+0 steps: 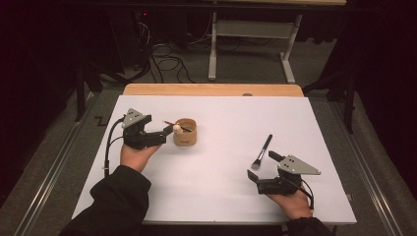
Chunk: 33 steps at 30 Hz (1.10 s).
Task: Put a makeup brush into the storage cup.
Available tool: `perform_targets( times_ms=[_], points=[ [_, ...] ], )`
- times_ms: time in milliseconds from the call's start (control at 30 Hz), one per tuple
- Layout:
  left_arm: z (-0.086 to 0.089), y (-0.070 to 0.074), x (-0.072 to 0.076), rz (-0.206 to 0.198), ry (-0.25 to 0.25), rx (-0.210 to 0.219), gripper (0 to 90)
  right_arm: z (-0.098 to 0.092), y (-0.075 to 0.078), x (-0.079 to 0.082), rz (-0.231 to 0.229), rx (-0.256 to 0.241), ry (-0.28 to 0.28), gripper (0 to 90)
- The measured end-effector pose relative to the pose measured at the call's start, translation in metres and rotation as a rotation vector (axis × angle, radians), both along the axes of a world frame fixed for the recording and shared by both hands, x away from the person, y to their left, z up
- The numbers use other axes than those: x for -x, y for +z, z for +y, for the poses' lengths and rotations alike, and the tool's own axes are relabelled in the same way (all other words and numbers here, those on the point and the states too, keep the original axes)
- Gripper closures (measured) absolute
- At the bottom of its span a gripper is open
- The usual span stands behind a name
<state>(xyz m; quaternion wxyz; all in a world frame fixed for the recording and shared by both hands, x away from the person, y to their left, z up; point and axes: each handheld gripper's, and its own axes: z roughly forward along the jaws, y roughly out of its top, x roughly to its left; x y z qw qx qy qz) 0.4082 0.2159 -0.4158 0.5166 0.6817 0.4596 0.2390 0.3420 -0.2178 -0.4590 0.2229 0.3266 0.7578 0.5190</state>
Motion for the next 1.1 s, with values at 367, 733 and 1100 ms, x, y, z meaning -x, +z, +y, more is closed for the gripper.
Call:
perform_targets(
  times_ms=[367, 733, 1100],
  points=[
    [0.003, -0.005, 0.020, 0.006, -0.010, -0.015, 9.7, 0.000, 0.000, 0.000, 0.000, 0.005, -0.004, 1.1],
    [0.000, -0.009, 0.046, -0.015, -0.048, -0.016, 8.7, 0.000, -0.001, 0.000, -0.002, 0.006, -0.004, 1.0],
    [-0.002, -0.014, 0.074, 0.000, -0.076, -0.006, 8.6, 0.001, -0.001, 0.001, -0.004, 0.010, -0.003, 1.0]
  ],
)
